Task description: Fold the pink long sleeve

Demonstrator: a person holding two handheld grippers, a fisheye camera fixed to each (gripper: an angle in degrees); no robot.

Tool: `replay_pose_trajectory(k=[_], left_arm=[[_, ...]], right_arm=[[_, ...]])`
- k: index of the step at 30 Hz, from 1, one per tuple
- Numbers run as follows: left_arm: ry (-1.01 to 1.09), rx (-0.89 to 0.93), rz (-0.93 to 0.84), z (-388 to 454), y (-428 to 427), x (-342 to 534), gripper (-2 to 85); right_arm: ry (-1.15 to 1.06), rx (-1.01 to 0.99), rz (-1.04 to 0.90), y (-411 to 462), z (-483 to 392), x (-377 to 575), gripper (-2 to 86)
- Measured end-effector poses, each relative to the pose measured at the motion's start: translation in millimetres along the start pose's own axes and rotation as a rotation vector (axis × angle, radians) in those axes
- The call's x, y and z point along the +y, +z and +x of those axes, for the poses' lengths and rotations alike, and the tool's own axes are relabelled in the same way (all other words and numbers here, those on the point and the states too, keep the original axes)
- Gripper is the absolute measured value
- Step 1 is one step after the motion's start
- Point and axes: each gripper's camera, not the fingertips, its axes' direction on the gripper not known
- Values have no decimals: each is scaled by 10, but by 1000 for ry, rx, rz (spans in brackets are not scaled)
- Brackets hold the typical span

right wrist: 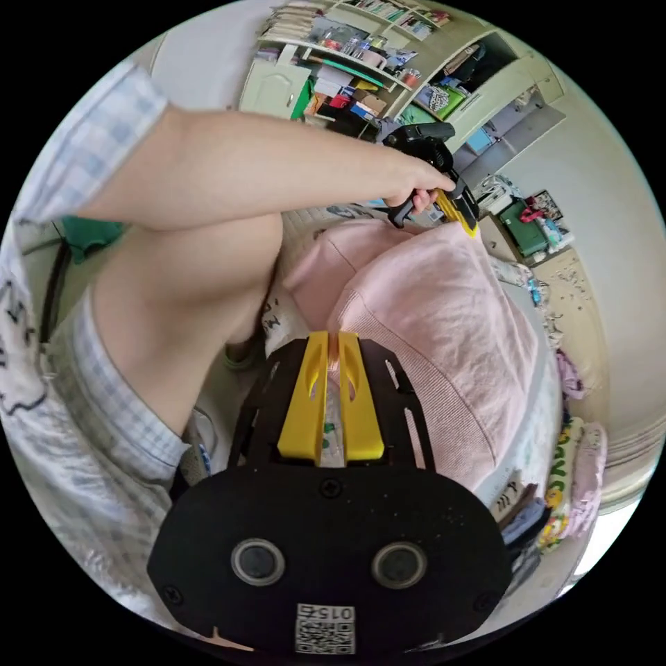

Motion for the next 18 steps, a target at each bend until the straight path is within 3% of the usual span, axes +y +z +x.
replay_pose_trajectory(k=[2,7,18], left_arm=[[37,1,24,89,-82,-14,6],[117,-44,82,274,-344,-66,1],[104,-259,-56,161,128,-24,6]], right_arm=[[59,-168,136,-300,177,-21,16],[52,-278,284,-645,271,-305,9],[89,-429,155,100,164,-885,11]])
